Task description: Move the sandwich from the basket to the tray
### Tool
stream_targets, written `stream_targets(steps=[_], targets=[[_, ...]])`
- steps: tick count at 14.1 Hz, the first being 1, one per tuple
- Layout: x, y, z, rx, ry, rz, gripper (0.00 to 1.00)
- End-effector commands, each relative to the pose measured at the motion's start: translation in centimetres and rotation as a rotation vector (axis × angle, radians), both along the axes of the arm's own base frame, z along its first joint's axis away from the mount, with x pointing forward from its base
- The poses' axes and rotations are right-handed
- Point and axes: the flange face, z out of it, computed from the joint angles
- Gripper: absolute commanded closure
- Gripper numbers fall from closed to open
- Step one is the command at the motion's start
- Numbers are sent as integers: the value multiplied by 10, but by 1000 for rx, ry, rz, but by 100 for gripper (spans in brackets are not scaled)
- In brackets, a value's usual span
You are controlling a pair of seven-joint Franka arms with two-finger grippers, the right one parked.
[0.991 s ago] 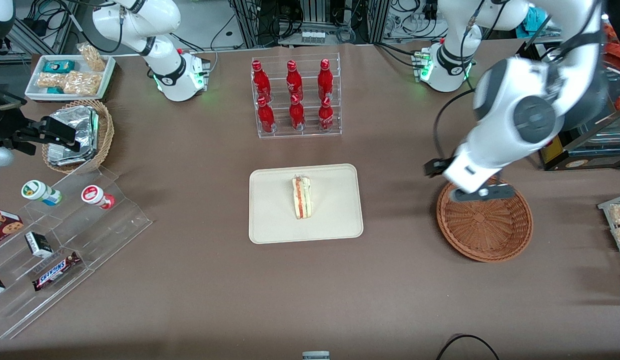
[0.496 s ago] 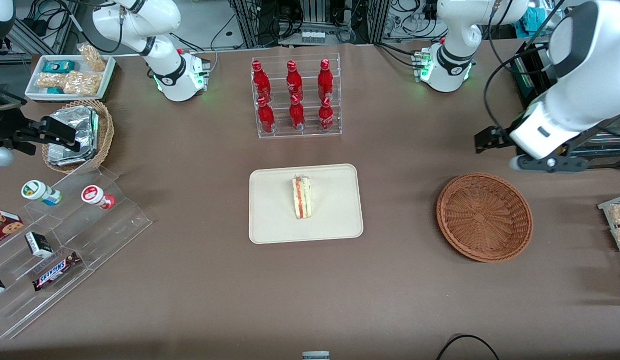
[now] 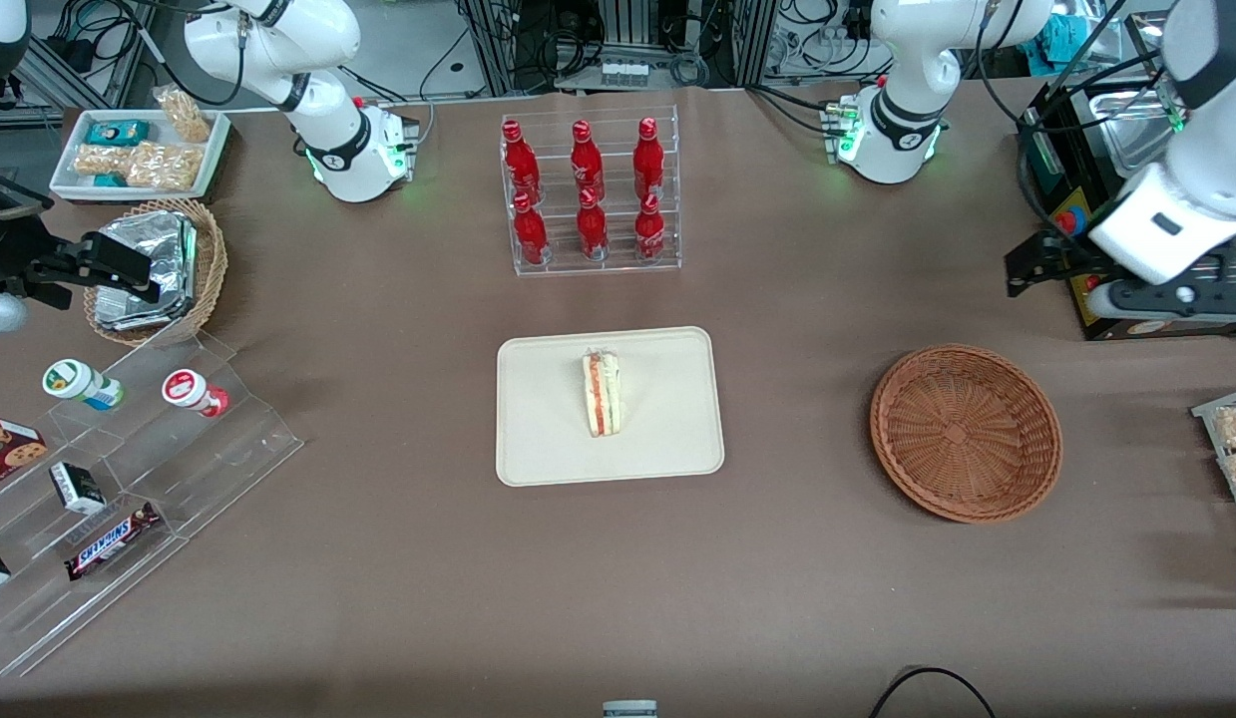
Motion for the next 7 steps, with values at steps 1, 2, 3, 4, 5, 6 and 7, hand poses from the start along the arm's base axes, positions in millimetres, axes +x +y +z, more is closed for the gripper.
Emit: stream_targets(steps=[1, 2, 3, 4, 5, 6, 7], targets=[[7, 21, 17, -2, -41, 13, 0], [11, 27, 21, -7, -47, 24, 0], [11, 28, 23, -9, -50, 27, 0], [10, 29, 24, -9, -53, 31, 0], [10, 29, 24, -9, -53, 33, 0], [10, 29, 24, -9, -53, 35, 0], [10, 30, 24, -9, -52, 38, 0]])
